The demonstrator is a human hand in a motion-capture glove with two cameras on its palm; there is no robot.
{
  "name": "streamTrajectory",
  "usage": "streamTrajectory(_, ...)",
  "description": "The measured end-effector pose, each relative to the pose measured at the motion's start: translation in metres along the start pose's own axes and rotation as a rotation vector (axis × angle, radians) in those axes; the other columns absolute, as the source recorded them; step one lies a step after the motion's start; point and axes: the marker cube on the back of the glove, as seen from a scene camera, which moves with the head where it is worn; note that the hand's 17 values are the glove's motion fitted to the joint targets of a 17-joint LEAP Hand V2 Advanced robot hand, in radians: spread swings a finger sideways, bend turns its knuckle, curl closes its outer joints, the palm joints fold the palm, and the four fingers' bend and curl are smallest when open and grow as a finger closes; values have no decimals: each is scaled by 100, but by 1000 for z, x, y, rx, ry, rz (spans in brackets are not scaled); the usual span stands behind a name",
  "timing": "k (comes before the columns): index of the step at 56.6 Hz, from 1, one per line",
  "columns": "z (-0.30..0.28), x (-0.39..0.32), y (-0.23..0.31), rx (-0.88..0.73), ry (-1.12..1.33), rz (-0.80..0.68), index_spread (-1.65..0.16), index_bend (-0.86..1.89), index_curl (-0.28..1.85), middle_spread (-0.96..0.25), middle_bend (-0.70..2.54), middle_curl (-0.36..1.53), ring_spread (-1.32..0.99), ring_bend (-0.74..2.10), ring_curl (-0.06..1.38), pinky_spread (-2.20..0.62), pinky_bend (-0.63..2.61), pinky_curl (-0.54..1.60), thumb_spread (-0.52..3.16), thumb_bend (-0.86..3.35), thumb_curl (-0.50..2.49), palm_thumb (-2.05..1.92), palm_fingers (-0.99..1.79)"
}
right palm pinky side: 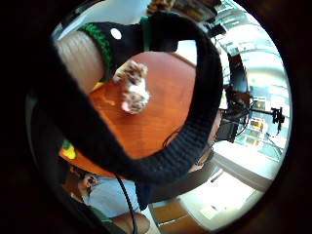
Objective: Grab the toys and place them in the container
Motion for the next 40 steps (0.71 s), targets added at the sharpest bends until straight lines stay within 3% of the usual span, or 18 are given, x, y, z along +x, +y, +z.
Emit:
streamTrajectory(13, 86, 55, -24, -202, -47, 75, -34, 14, 38, 2, 10, 19, 1, 15, 21, 4, 122, 35, 143, 2, 35, 18, -18)
streamTrajectory(20, 123, 67, -33, -204, 10, 69, -33, 10, 33, 2, 9, 17, 1, 21, 22, -5, 132, 37, 149, 5, 35, 25, -15)
streamTrajectory(24, 133, 68, -37, -144, 18, 61, -33, 7, 29, 3, 8, 15, 0, 37, 26, -14, 139, 39, 160, 14, 37, 37, -7)
streamTrajectory(30, 122, 67, -38, -8, -51, 43, -32, 2, 19, 4, 20, 17, -9, 90, 38, -28, 147, 38, 171, 33, 42, 55, 45)
streamTrajectory(40, 66, 60, -28, 157, -95, 66, -29, 17, 20, 1, 28, 24, -16, 105, 48, -36, 136, 38, 164, 58, 53, 80, 70)
